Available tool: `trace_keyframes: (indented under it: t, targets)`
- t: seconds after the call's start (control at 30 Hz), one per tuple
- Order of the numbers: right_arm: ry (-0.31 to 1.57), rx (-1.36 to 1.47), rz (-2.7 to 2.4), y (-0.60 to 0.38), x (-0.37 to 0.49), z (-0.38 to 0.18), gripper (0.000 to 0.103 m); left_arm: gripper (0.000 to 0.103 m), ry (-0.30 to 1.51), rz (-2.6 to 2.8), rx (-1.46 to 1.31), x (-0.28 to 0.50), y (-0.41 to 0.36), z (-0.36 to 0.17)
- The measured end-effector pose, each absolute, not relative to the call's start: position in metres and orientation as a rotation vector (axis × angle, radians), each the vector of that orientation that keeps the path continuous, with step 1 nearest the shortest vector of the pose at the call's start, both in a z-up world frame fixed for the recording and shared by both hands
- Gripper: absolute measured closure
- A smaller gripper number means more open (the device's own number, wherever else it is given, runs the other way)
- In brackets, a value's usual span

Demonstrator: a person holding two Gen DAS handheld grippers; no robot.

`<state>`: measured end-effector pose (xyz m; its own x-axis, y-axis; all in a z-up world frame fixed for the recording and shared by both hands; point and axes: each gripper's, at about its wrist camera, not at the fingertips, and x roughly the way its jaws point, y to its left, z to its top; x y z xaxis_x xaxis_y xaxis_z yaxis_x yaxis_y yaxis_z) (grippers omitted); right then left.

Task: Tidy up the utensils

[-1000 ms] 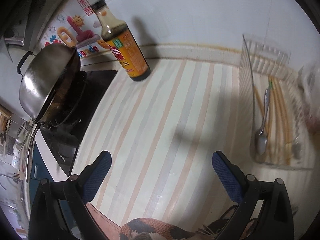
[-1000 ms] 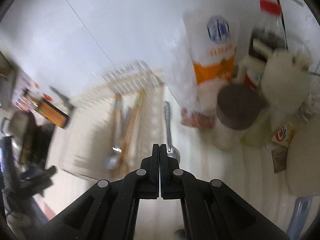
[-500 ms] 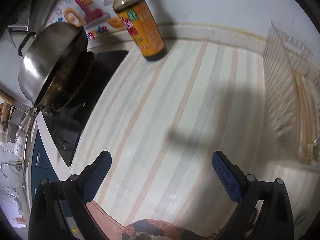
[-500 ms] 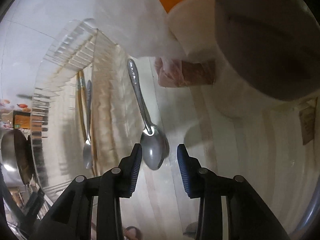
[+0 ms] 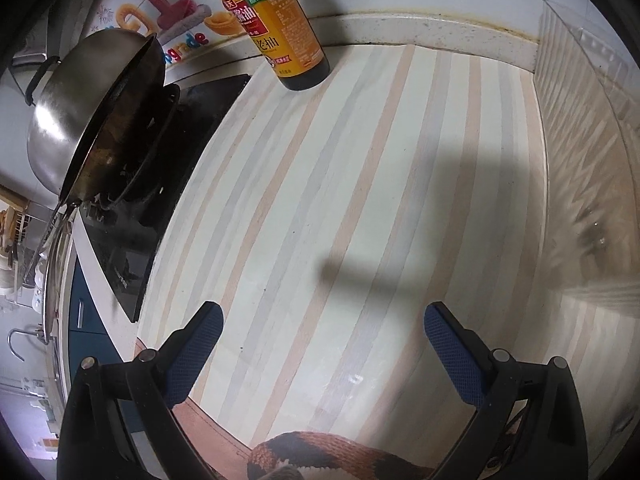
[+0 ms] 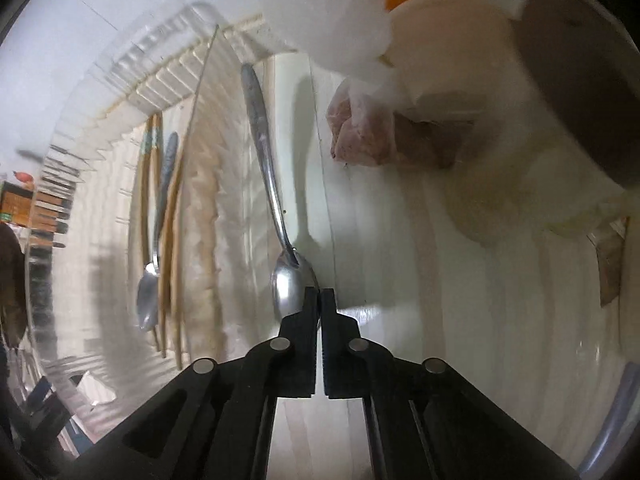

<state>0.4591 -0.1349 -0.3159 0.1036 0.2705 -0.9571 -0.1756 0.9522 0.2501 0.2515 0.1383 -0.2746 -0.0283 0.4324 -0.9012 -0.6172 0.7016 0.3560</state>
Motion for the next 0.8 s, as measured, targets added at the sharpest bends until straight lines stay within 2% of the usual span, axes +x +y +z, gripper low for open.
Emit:
trace_keyframes:
  t: [0.43,0.8]
  targets:
    - [1.391,0.249,0.297,-0.232,0.377,-0.262,0.103,0.0,1.384,0.787,-0.169,0.226,0.119,-0.276]
    - [1.237,0.429,0.399,-0.231,0.363,-0.178,0.103,0.0,1.279,0.752,-0.163,0.231,0.111,-0.23]
